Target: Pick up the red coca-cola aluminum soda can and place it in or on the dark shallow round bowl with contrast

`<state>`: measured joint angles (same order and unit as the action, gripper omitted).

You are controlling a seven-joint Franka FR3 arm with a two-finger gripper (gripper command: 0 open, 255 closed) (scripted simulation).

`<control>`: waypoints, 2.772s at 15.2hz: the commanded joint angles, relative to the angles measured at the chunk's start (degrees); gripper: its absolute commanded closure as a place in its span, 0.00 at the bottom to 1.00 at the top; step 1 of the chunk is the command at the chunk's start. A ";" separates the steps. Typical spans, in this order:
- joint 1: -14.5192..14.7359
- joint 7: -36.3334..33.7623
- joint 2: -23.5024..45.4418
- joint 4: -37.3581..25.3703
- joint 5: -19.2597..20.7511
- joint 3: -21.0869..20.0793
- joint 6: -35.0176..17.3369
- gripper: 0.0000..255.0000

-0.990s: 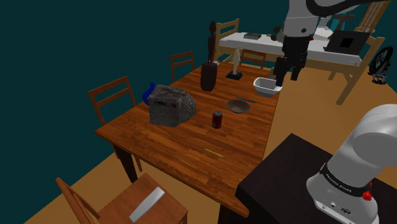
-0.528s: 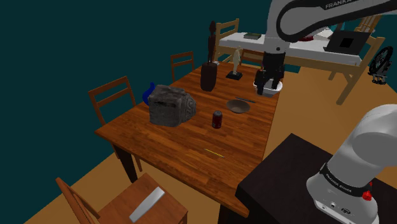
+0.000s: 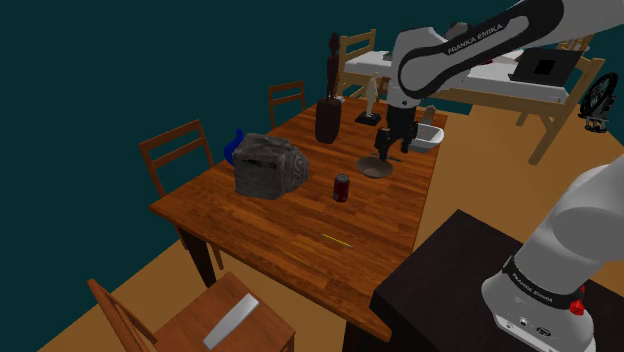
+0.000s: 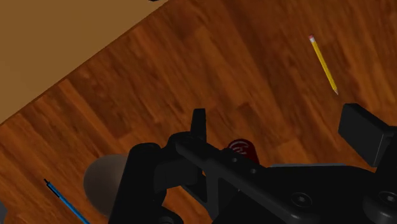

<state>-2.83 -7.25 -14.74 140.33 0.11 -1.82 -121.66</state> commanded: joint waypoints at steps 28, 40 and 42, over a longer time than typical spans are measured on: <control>-0.54 -0.31 53.40 -34.27 1.20 0.83 -23.18 0.00; -0.53 -0.32 53.77 -34.38 1.20 0.84 -23.44 1.00; -0.53 -0.32 53.77 -34.37 1.20 0.84 -23.44 1.00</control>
<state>-3.36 -7.57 39.04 105.96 1.31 -0.99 -145.10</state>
